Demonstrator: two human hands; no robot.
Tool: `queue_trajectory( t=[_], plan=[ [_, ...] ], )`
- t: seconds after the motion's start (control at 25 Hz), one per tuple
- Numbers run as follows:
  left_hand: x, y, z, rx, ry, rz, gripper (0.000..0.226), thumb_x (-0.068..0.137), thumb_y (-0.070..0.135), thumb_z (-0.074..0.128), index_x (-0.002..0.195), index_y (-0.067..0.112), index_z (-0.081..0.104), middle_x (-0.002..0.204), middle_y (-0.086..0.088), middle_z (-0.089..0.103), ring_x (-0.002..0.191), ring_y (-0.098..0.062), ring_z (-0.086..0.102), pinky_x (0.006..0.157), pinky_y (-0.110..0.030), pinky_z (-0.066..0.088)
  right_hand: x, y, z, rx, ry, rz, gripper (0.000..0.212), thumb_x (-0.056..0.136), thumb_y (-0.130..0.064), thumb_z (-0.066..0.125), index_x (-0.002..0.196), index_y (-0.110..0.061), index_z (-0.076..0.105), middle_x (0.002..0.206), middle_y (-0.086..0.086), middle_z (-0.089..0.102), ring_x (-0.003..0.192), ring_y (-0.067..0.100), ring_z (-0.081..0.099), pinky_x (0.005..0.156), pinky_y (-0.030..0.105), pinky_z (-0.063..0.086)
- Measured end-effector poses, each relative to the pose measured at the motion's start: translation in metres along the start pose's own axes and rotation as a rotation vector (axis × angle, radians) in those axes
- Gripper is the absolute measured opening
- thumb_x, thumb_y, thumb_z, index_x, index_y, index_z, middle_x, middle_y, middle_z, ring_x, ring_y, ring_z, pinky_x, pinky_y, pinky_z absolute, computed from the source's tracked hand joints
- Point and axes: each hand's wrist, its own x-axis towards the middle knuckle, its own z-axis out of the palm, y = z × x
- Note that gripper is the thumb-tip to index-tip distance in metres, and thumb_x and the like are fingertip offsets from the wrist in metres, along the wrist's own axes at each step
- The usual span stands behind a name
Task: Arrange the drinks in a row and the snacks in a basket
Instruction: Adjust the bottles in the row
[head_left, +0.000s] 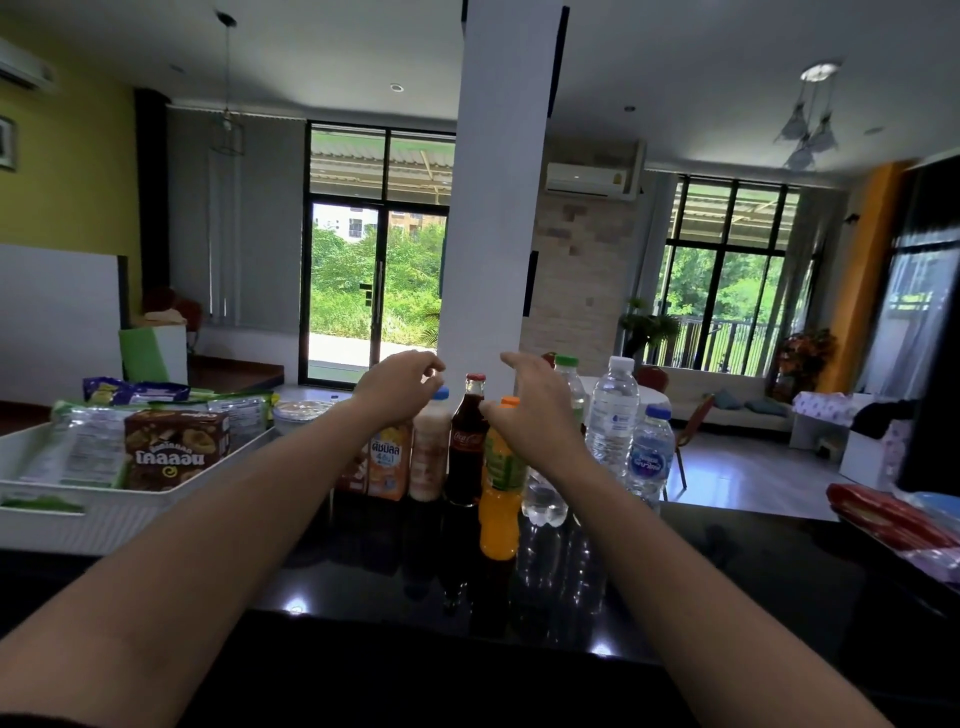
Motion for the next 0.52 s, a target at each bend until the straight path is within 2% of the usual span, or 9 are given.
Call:
queue_trajectory(
  t=[0.16,0.32,0.4,0.52],
  plan=[
    [0.004,-0.012,0.004,0.183,-0.227,-0.049,0.049,0.095,0.029,0.050,0.141,0.015,0.039,0.144,-0.007,0.043,0.130,-0.025,0.041,0.104,-0.045,0.039,0.046,-0.019,0.018,-0.192,-0.099,0.030,0.046,0.090,-0.026,0.054,0.135,-0.015,0.052,0.141,0.007,0.046,0.130,0.029,0.035,0.101,0.040,0.036],
    [0.014,-0.022,0.013,0.188,-0.300,-0.005,0.056,0.095,0.019,0.049,0.147,0.016,0.030,0.152,-0.006,0.034,0.138,-0.024,0.034,0.110,-0.042,0.033,0.076,-0.013,0.041,-0.420,-0.143,0.047,0.031,0.096,-0.031,0.049,0.112,-0.010,0.065,0.117,0.010,0.061,0.113,0.030,0.050,0.088,0.039,0.043],
    [0.021,-0.024,0.018,0.125,-0.319,0.015,0.056,0.095,0.017,0.048,0.147,0.016,0.031,0.152,-0.006,0.035,0.137,-0.024,0.035,0.111,-0.039,0.032,0.087,-0.008,0.047,-0.542,-0.169,0.061,0.030,0.095,-0.037,0.053,0.108,-0.012,0.064,0.114,0.009,0.064,0.111,0.029,0.053,0.086,0.038,0.041],
    [0.028,-0.023,0.028,0.032,-0.323,0.019,0.049,0.094,0.012,0.045,0.143,0.017,0.040,0.143,-0.007,0.048,0.126,-0.024,0.047,0.103,-0.034,0.038,0.099,-0.002,0.052,-0.657,-0.212,0.081,0.038,0.091,-0.047,0.058,0.107,-0.013,0.060,0.112,0.007,0.063,0.110,0.028,0.054,0.089,0.039,0.038]
  ],
)
